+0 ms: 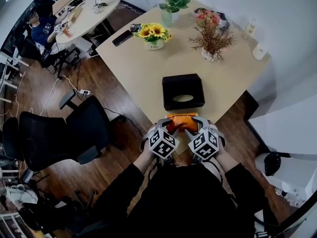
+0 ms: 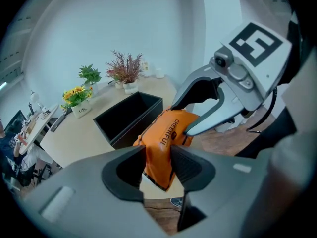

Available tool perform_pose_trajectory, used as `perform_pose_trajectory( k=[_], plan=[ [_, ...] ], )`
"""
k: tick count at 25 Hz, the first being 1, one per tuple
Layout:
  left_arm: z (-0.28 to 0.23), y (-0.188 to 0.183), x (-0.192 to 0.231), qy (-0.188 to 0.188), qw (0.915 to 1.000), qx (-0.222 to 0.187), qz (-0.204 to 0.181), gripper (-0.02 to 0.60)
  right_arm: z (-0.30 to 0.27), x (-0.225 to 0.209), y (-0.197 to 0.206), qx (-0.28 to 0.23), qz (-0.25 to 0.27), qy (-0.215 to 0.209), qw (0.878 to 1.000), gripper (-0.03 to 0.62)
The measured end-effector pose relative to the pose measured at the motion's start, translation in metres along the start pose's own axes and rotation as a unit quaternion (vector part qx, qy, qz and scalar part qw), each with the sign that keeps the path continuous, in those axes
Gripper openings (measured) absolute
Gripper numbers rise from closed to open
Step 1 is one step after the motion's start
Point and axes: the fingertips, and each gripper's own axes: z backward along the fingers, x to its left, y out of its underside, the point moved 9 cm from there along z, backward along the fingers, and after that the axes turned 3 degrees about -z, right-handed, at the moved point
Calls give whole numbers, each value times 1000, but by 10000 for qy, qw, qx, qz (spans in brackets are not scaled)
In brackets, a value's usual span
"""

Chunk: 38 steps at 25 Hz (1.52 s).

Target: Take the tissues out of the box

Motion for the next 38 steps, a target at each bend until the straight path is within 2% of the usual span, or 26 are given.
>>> perform_pose_trajectory(
  k=[4, 7, 11, 16, 22, 28, 30, 32, 35, 38],
  plan=[
    [-27, 7, 1, 82, 9995, 315, -31, 143, -23, -5, 19, 58, -100, -130, 9998, 215],
    [-33, 7, -1, 18, 9995, 294, -87, 141, -28, -8, 27, -49, -257, -171, 9995, 213],
    [-37, 11, 2, 59, 9998, 205, 60, 141, -31, -11, 28, -113, -311, -240, 9992, 213],
    [-39, 17, 11, 281, 9982, -175, 503, 144, -34, -15, 31, -140, -565, -357, 9977, 213],
    [-38, 25, 19, 374, 9927, -616, 970, 147, -38, -24, 33, -245, -829, -524, 9949, 218],
    [-34, 32, 19, 573, 9803, -1024, 1587, 184, -38, -24, 41, -246, -993, -775, 9917, 232],
    [-24, 31, 22, 545, 9767, -1166, 1715, 220, -32, -27, 41, -369, -1179, -906, 9882, 249],
    [-9, 32, 26, 434, 9723, -1356, 1852, 227, -20, -36, 39, -721, -1503, -934, 9816, 250],
    [18, 36, 26, 229, 9638, -1635, 2094, 227, 14, -52, 36, -1458, -2016, -684, 9661, 223],
    [46, 32, 20, 87, 9522, -1980, 2326, 227, 50, -64, 33, -1961, -2433, -390, 9491, 181]
  ],
)
